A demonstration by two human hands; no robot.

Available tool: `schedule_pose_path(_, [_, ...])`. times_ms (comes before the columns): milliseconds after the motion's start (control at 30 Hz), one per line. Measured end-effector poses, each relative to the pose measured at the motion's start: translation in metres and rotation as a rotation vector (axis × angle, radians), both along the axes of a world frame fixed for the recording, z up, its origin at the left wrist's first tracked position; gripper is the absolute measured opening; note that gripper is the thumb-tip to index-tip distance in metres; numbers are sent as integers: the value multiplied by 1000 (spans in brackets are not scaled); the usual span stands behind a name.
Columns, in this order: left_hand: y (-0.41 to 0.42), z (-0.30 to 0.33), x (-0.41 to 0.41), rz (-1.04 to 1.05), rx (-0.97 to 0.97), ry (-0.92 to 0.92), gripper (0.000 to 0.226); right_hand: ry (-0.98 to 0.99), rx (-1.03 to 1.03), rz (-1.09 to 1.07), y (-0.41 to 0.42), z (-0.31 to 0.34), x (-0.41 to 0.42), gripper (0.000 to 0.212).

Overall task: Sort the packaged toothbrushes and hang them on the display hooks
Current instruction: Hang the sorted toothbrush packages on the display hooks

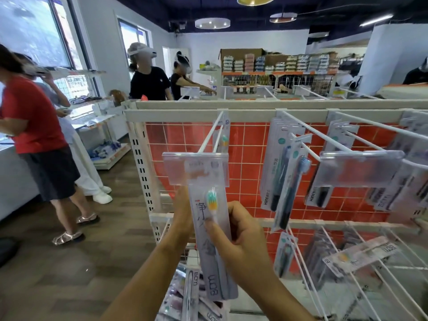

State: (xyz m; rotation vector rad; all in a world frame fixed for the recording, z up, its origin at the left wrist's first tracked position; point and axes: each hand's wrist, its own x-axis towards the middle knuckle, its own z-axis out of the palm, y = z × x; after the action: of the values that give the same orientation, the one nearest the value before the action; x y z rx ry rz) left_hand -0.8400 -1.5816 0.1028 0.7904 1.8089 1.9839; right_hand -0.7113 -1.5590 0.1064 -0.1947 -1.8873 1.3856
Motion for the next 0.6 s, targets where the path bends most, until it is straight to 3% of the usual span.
schedule_pose_path(100, [3, -4, -6, 12, -59, 11, 40, -42, -2, -68, 6, -3, -10, 15])
schedule_pose_path(233, [6, -11, -16, 49, -7, 87, 19, -82, -17, -148, 17, -9, -29, 40])
schedule_pose_path(367, [1, -22, -28, 113, -145, 235, 20, -102, -12, -208, 35, -9, -50, 22])
schedule_pose_path(600, [-8, -36, -49, 130, -183, 215, 19, -193, -29, -222, 77, -2, -88, 13])
